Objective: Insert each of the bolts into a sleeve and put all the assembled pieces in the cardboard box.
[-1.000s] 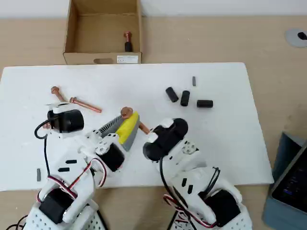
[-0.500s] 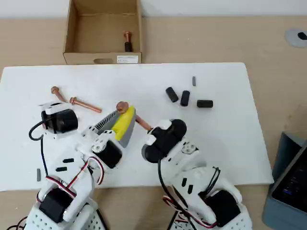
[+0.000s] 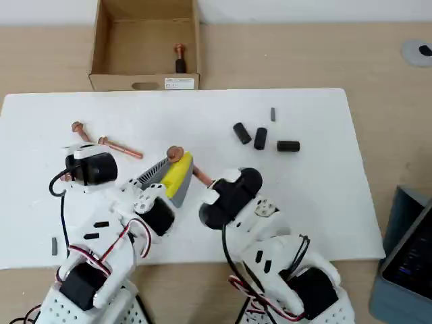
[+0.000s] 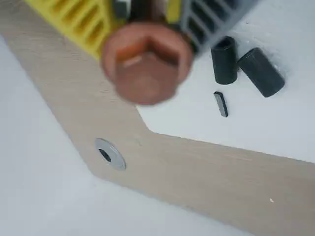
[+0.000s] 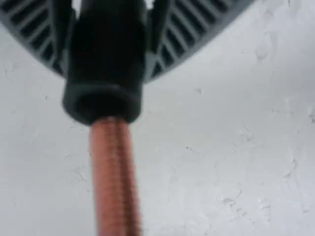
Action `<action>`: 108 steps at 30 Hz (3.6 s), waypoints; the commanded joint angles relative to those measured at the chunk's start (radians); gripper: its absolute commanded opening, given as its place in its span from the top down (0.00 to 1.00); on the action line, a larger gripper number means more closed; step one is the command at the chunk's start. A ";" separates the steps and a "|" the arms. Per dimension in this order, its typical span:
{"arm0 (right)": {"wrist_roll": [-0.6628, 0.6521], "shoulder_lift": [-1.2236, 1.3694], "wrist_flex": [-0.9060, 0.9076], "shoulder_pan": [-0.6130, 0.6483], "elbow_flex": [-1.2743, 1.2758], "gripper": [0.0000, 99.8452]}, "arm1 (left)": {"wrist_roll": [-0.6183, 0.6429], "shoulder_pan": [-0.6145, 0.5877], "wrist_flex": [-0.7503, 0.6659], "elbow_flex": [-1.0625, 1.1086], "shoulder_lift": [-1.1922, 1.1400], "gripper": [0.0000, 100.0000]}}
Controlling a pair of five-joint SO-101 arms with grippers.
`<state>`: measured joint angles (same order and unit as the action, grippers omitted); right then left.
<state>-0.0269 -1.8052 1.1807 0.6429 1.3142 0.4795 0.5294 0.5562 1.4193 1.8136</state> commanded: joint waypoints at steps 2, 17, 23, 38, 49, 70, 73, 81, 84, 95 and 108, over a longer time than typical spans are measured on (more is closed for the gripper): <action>-0.011 -0.105 -0.026 0.015 -0.010 0.99 | -0.011 0.074 -0.028 0.014 0.007 1.00; -0.109 -0.105 -0.121 0.015 -0.012 0.99 | -0.110 0.107 0.078 0.014 0.008 1.00; -0.163 -0.105 -0.199 0.015 -0.007 0.99 | -0.109 0.107 0.087 -0.003 0.007 1.00; -0.199 -0.105 -0.233 0.097 -0.005 0.99 | -0.180 0.014 0.147 -0.028 0.007 0.80; -0.133 -0.104 -0.232 0.036 0.008 0.99 | -0.259 -0.126 0.160 -0.180 0.007 0.80; 0.233 0.252 -0.203 -0.254 -0.189 0.99 | -0.516 -0.681 0.160 0.130 0.010 1.00; 0.236 0.449 -0.250 -0.254 -0.318 0.99 | -0.586 -0.710 0.160 0.221 0.010 1.00; 0.230 1.007 -0.384 -0.254 -0.696 0.99 | -0.597 -0.706 0.160 0.275 0.007 1.00; 0.230 1.204 -0.428 -0.254 -0.854 0.99 | -0.592 -0.706 0.166 0.275 0.007 1.00; 0.155 1.876 -0.491 -0.254 -1.500 0.99 | -0.571 -0.675 0.336 0.275 0.008 1.00; -0.054 2.606 -0.493 -0.222 -2.339 0.99 | -0.537 -0.674 0.336 0.275 0.008 1.00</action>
<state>-0.0284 0.7035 0.7204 0.4020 -0.7940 -0.0683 -0.1519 0.8907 1.6801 1.8136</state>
